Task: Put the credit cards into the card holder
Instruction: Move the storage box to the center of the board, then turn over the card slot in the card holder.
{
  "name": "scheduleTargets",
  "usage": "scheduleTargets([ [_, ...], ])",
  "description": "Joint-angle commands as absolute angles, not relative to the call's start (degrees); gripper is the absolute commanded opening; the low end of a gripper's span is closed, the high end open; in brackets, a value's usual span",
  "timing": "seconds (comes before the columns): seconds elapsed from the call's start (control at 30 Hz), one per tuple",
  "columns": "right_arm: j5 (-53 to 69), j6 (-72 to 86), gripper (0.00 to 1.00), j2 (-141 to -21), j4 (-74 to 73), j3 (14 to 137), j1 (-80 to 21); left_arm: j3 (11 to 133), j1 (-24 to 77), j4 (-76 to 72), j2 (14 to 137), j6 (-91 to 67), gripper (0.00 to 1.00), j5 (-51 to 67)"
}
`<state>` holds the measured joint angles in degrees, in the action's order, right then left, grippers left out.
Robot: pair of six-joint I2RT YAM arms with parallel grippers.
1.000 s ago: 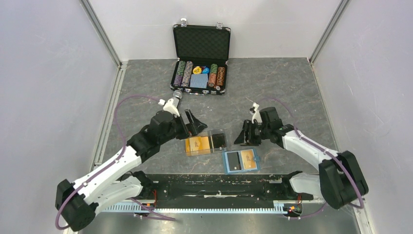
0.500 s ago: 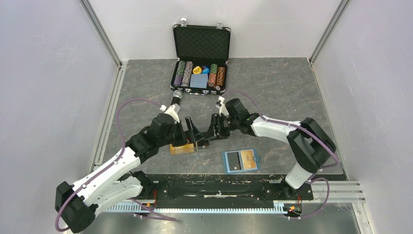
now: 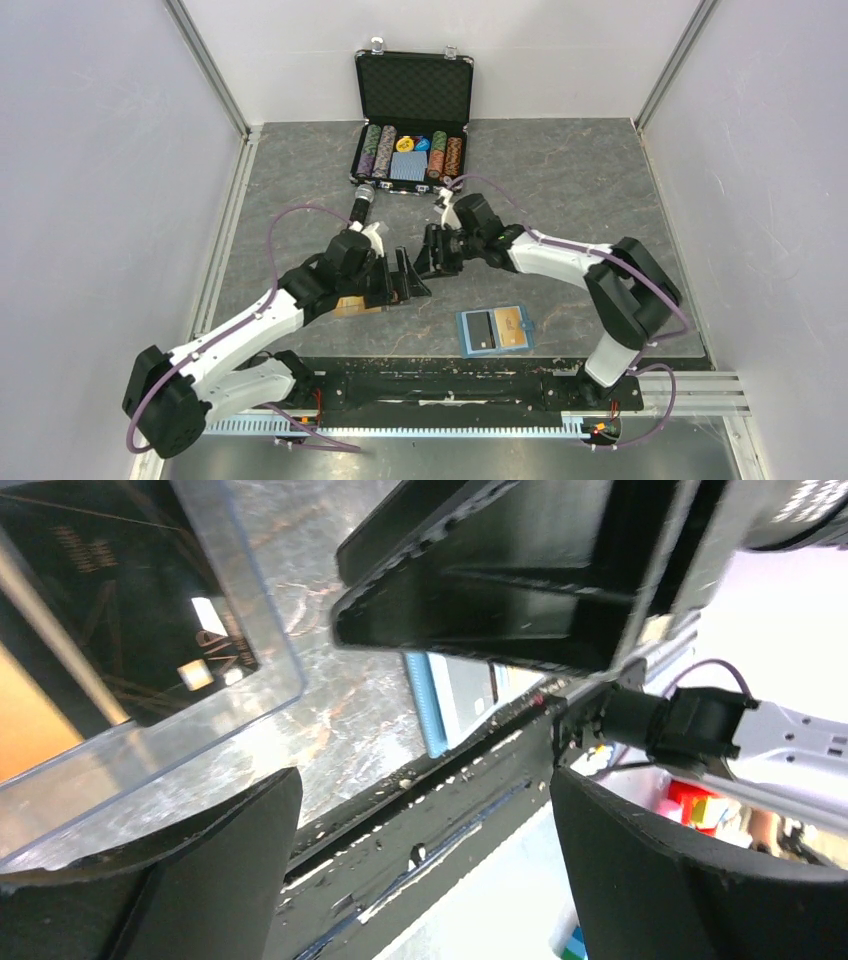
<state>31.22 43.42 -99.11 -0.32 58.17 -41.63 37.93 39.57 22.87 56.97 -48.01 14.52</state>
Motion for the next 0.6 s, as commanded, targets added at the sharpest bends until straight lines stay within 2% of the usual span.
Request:
scheduleTargets([
  [0.0, 30.59, 40.42, 0.46, -89.96, -3.12, 52.68, -37.13, 36.21, 40.86, 12.23, 61.03, -48.34, 1.00, 24.43],
  [0.17, 33.35, 38.99, 0.46, -79.63, -4.88, 43.41, -28.68, 38.60, 45.27, 8.90, 67.56, -49.02, 1.00, 24.35],
  [0.4, 32.47, 30.28, 0.46, -68.14, -18.90, 37.99, -22.07, 43.51, 54.11, 3.70, 80.48, -51.79, 0.98, 23.89],
  [0.57, 32.34, 30.30, 0.43, -61.80, -21.73, 31.89, -22.04, 44.74, 57.68, -4.04, 87.18, -57.43, 0.86, 22.43],
])
